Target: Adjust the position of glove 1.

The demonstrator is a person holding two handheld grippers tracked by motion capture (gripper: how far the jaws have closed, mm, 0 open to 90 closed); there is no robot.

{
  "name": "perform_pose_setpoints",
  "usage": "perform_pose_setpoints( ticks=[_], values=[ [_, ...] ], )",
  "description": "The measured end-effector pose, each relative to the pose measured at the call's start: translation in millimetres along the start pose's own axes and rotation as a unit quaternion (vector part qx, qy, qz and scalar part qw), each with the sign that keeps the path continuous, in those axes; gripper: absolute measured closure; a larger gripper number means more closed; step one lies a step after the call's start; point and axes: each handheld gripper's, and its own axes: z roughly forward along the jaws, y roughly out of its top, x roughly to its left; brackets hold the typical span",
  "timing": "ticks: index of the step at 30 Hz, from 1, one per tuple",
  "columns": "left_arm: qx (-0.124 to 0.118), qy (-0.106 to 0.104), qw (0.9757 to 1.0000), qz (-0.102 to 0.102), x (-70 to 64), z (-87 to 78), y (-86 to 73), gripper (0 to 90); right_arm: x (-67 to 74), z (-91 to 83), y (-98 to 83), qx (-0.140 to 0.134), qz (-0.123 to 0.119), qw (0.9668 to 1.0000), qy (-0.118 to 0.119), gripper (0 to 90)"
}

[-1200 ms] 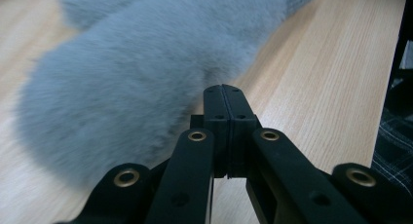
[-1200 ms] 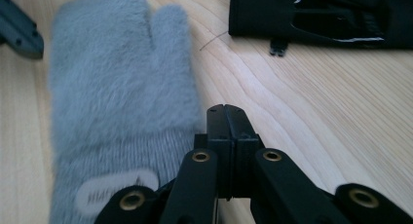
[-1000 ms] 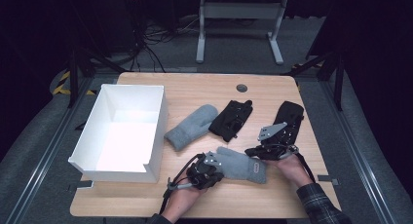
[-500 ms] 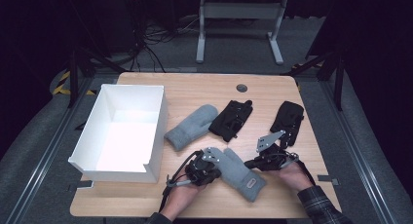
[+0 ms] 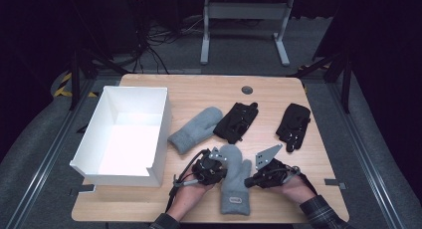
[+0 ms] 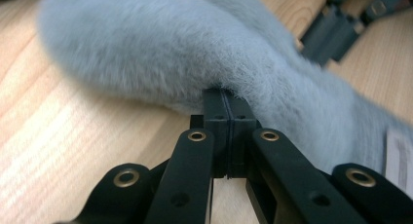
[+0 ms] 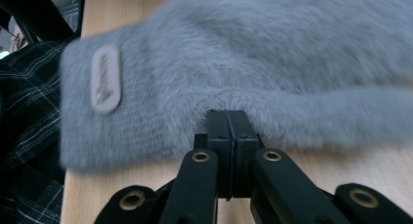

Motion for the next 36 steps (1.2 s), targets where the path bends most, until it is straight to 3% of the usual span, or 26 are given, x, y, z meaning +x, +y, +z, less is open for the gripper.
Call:
perform_pose_setpoints(
  ticks=[3, 6, 11, 19, 21, 23, 29, 36],
  values=[
    [0.004, -0.007, 1.0000, 0.002, 3.1, 2.0, 6.2, 90.0, 2.7, 2.0, 0.9, 0.000, -0.002, 1.0000, 0.001, 90.0],
    [-0.006, -0.002, 1.0000, 0.000, 5.8, 7.1, 12.7, 90.0, 4.3, 4.3, 1.7, -0.003, -0.002, 1.0000, -0.001, 90.0],
    [-0.002, -0.001, 1.0000, 0.007, 13.1, 14.2, 27.1, 90.0, 4.0, 7.9, 4.2, -0.007, -0.005, 0.9999, -0.006, 90.0],
    [0.002, 0.006, 0.9998, 0.019, 16.6, 19.7, 33.5, 90.0, 3.1, 10.3, 6.0, -0.010, -0.004, 0.9999, -0.006, 90.0],
    [0.002, 0.013, 0.9997, 0.019, 19.5, 16.4, 33.0, 86.3, 3.6, 7.5, 5.2, -0.013, -0.002, 0.9999, -0.010, 90.0],
    [-0.006, 0.020, 0.9997, 0.014, 23.4, 10.5, 33.0, 82.1, 3.6, 1.7, 2.9, -0.024, 0.005, 0.9996, -0.016, 83.0],
    [-0.024, 0.056, 0.9981, 0.007, 34.1, -10.1, 33.9, 65.3, 5.5, -23.1, -14.9, -0.061, 0.029, 0.9948, -0.076, 62.0],
    [-0.025, 0.121, 0.9923, 0.004, 49.5, -26.9, 35.4, 48.5, 1.1, -43.6, -43.3, -0.079, 0.075, 0.9830, -0.148, 37.9]
  ],
)
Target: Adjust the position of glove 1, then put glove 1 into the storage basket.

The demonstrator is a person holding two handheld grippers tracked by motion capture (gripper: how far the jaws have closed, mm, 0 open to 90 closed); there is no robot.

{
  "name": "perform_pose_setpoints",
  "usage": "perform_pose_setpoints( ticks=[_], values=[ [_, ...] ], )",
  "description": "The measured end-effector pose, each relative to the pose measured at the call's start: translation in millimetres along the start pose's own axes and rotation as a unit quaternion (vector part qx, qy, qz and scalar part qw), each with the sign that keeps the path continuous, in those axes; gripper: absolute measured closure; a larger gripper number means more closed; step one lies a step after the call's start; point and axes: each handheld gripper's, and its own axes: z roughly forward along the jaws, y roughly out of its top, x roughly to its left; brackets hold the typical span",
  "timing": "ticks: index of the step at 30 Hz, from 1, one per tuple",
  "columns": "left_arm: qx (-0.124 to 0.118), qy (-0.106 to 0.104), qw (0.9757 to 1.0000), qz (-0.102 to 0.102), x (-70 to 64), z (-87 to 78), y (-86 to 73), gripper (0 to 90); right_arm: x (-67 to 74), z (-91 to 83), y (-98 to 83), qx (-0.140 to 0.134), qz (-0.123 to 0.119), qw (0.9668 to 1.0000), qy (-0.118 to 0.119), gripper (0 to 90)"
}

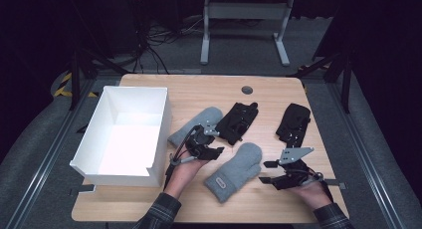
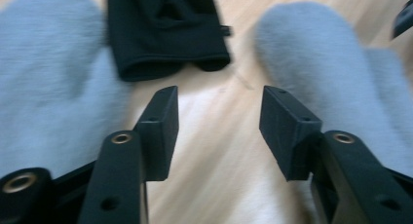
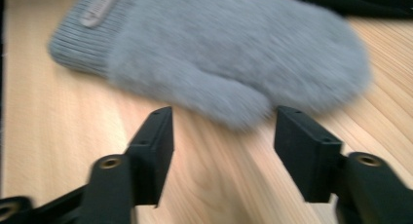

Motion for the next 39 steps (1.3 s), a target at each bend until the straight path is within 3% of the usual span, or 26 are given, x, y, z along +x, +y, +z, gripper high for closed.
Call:
perform_pose_setpoints(
  ticks=[7, 9, 13, 17, 21, 22, 23, 24, 29, 30, 31, 32, 35, 39],
  values=[
    [-0.002, 0.047, 0.9988, -0.009, 24.4, -3.8, -2.2, 45.5, -13.0, -12.0, -21.4, -0.003, 0.039, 0.9982, -0.045, 26.2],
    [0.007, 0.059, 0.9981, -0.015, 31.8, -0.5, -4.6, 44.9, -16.0, -14.9, -26.2, -0.004, 0.046, 0.9973, -0.056, 25.3],
    [0.025, 0.071, 0.9968, -0.027, 42.4, 7.0, -9.2, 44.0, -22.9, -15.5, -34.2, -0.001, 0.057, 0.9963, -0.063, 25.1],
    [0.041, 0.085, 0.9954, -0.020, 42.1, 16.7, -11.0, 44.0, -25.1, -14.2, -36.9, 0.002, 0.060, 0.9961, -0.066, 25.0],
    [0.054, 0.101, 0.9934, -0.013, 42.1, 23.8, -14.1, 53.9, -25.3, -12.9, -36.5, 0.004, 0.053, 0.9961, -0.071, 23.7],
    [0.061, 0.116, 0.9914, -0.009, 40.8, 25.5, -13.9, 57.4, -24.0, -11.8, -36.3, 0.006, 0.048, 0.9960, -0.075, 22.6],
    [0.061, 0.116, 0.9914, -0.009, 40.8, 25.5, -13.9, 60.9, -23.4, -11.5, -36.3, 0.006, 0.046, 0.9960, -0.076, 22.1],
    [0.067, 0.125, 0.9899, -0.005, 39.6, 26.8, -13.3, 64.6, -22.9, -10.7, -36.6, 0.004, 0.043, 0.9960, -0.079, 21.7],
    [0.068, 0.126, 0.9896, -0.015, 40.2, 25.8, -12.4, 80.6, -21.1, -9.5, -37.8, 0.001, 0.036, 0.9958, -0.084, 21.3],
    [0.063, 0.121, 0.9903, -0.027, 42.0, 24.2, -12.6, 82.3, -20.7, -9.2, -38.6, -0.002, 0.033, 0.9957, -0.087, 21.2],
    [0.063, 0.121, 0.9903, -0.027, 42.0, 24.2, -12.6, 83.4, -20.5, -9.2, -39.0, -0.003, 0.031, 0.9956, -0.088, 21.3],
    [0.057, 0.110, 0.9913, -0.042, 44.7, 21.4, -12.7, 84.1, -20.1, -9.1, -39.8, -0.006, 0.030, 0.9955, -0.090, 21.3],
    [0.043, 0.103, 0.9920, -0.060, 47.2, 17.0, -12.3, 85.3, -19.4, -8.6, -40.8, -0.010, 0.029, 0.9952, -0.093, 21.1],
    [0.030, 0.099, 0.9917, -0.077, 47.1, 10.1, -9.8, 85.9, -19.4, -8.8, -41.0, -0.009, 0.029, 0.9953, -0.092, 21.0]
  ],
)
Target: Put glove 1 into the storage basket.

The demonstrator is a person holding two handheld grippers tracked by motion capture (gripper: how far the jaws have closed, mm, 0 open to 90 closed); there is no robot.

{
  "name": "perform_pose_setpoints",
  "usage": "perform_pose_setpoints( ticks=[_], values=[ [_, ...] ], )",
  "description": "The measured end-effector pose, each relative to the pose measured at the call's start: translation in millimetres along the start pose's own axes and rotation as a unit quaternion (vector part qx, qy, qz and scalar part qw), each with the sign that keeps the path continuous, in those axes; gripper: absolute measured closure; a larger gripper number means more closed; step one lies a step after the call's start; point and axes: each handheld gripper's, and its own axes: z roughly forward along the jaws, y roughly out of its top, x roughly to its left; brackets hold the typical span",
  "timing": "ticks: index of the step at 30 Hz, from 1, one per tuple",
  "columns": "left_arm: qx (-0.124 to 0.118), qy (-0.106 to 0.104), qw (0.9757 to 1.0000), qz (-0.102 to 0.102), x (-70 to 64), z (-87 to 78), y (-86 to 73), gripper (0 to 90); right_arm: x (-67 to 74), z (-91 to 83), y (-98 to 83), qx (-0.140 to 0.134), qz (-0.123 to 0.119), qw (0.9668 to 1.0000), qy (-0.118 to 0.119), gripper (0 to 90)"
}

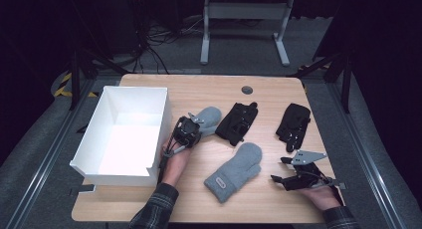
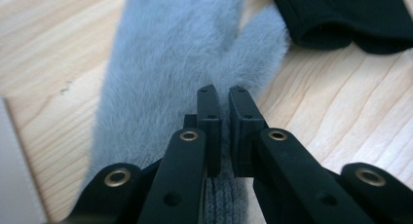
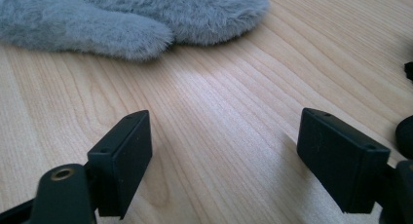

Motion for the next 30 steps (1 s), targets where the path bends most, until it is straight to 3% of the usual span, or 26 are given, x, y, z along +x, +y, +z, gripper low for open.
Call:
perform_pose_setpoints(
  ticks=[6, 15, 23, 30],
  values=[
    [-0.030, -0.019, 0.9993, -0.015, -0.5, -16.3, 3.9, 86.1, -0.1, -0.1, 0.0, 0.000, 0.001, 1.0000, -0.001, 20.9],
    [-0.062, -0.056, 0.9962, -0.026, -1.8, -35.5, 8.0, 86.4, -0.1, 0.3, 0.2, 0.000, 0.001, 1.0000, -0.001, 20.5],
    [-0.093, -0.107, 0.9895, -0.031, -3.9, -55.6, 10.7, 86.6, -0.2, 0.9, 0.5, 0.001, 0.001, 1.0000, -0.001, 19.2],
    [-0.103, -0.140, 0.9843, -0.027, -16.9, -67.1, 13.0, 86.6, -0.4, 1.3, 0.8, 0.001, 0.001, 1.0000, -0.002, 18.8]
  ],
)
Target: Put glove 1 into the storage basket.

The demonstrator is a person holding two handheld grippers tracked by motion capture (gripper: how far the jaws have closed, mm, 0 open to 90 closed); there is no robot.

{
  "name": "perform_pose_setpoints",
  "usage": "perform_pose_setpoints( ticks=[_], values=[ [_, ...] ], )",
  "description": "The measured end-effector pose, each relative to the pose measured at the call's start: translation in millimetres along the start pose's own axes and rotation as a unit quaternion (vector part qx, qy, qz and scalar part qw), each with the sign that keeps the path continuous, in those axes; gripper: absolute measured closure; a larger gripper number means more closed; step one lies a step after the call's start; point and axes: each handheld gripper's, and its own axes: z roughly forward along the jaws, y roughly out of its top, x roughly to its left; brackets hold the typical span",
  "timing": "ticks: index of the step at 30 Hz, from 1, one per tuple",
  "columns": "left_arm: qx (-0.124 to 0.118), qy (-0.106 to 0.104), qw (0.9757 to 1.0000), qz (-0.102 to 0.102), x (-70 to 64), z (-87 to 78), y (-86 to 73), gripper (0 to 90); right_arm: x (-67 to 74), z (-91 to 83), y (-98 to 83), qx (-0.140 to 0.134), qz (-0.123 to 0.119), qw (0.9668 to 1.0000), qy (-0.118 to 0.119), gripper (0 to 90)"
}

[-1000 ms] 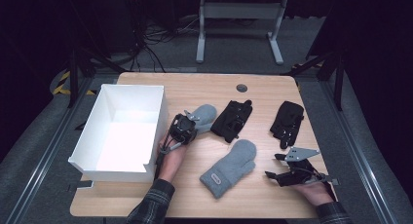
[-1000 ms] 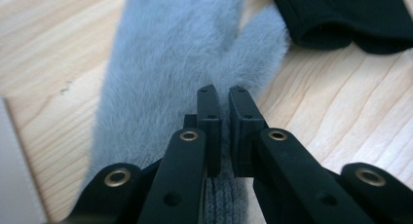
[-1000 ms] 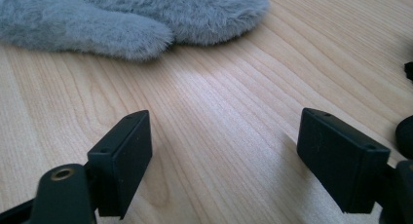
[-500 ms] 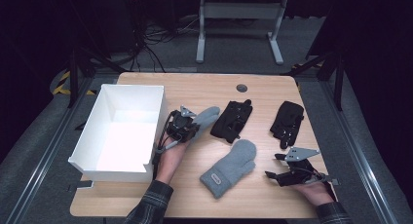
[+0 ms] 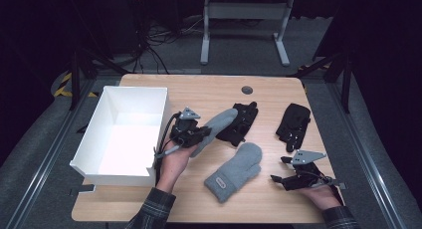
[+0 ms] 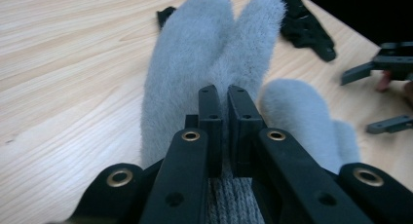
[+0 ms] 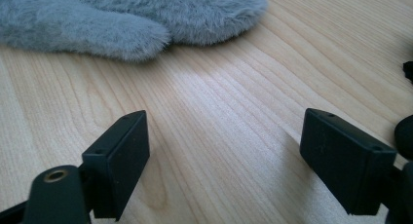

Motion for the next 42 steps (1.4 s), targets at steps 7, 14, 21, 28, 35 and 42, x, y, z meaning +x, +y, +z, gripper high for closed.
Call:
perform_pose_setpoints(
  ticks=[7, 14, 21, 28, 35, 42],
  values=[
    [0.004, -0.028, 0.9995, 0.012, -19.0, -0.6, 0.6, 86.6, -0.1, 0.1, 0.0, 0.000, 0.000, 1.0000, -0.001, 18.7],
    [0.016, -0.044, 0.9988, 0.017, -39.1, 0.7, -4.1, 86.6, -0.1, 0.1, 0.0, 0.000, 0.000, 1.0000, -0.001, 18.7],
    [0.034, -0.052, 0.9979, 0.014, -57.5, 8.4, -9.9, 86.6, 0.1, 0.1, 0.0, 0.000, 0.000, 1.0000, 0.000, 18.7],
    [0.059, -0.073, 0.9954, 0.020, -73.0, 25.1, -19.8, 85.9, 0.1, 0.1, 0.0, 0.000, 0.000, 1.0000, 0.000, 18.7],
    [0.069, -0.089, 0.9931, 0.032, -81.8, 30.7, -22.1, 79.8, 0.1, 0.0, 0.1, 0.001, 0.000, 1.0000, -0.001, 18.7],
    [0.063, -0.105, 0.9912, 0.050, -86.1, 29.8, -20.1, 68.6, 0.2, 0.0, 0.1, 0.001, 0.000, 1.0000, -0.001, 18.6]
  ],
)
